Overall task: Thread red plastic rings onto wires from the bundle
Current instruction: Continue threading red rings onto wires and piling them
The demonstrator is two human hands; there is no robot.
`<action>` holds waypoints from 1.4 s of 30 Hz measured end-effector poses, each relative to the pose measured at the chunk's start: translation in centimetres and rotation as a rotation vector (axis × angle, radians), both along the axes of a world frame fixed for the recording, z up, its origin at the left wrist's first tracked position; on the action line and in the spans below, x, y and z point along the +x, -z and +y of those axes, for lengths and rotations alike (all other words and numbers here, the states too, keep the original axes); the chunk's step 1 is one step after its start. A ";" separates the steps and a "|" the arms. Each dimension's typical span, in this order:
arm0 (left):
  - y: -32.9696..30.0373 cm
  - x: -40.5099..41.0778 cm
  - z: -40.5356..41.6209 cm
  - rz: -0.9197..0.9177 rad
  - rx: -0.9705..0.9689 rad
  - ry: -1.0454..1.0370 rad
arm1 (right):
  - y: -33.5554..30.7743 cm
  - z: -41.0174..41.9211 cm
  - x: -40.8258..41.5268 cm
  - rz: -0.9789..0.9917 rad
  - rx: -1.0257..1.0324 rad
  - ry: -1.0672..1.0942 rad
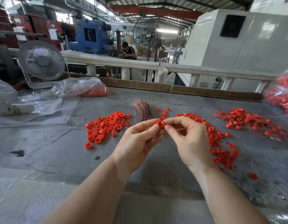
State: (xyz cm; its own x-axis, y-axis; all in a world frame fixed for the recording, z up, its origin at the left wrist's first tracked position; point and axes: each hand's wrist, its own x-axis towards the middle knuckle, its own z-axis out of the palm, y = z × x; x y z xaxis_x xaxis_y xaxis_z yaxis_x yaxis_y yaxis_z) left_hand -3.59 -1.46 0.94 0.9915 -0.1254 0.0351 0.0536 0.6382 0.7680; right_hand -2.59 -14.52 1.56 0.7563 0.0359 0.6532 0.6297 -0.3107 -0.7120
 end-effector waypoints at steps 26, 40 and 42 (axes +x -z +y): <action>0.0 0.1 -0.1 0.001 0.011 -0.017 | 0.0 -0.3 0.4 0.271 0.326 -0.145; -0.1 0.0 0.0 0.009 0.014 -0.026 | 0.1 -0.4 0.4 0.273 0.349 -0.119; 0.0 0.0 0.0 0.008 0.009 -0.034 | 0.0 -0.3 0.3 0.170 0.253 -0.050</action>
State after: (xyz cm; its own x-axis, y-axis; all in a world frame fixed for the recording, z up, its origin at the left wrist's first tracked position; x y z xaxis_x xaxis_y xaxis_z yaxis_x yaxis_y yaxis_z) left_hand -3.58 -1.50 0.93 0.9954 -0.0924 0.0258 0.0387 0.6328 0.7733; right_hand -2.28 -14.79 1.56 0.8567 -0.0723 0.5107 0.5052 -0.0820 -0.8591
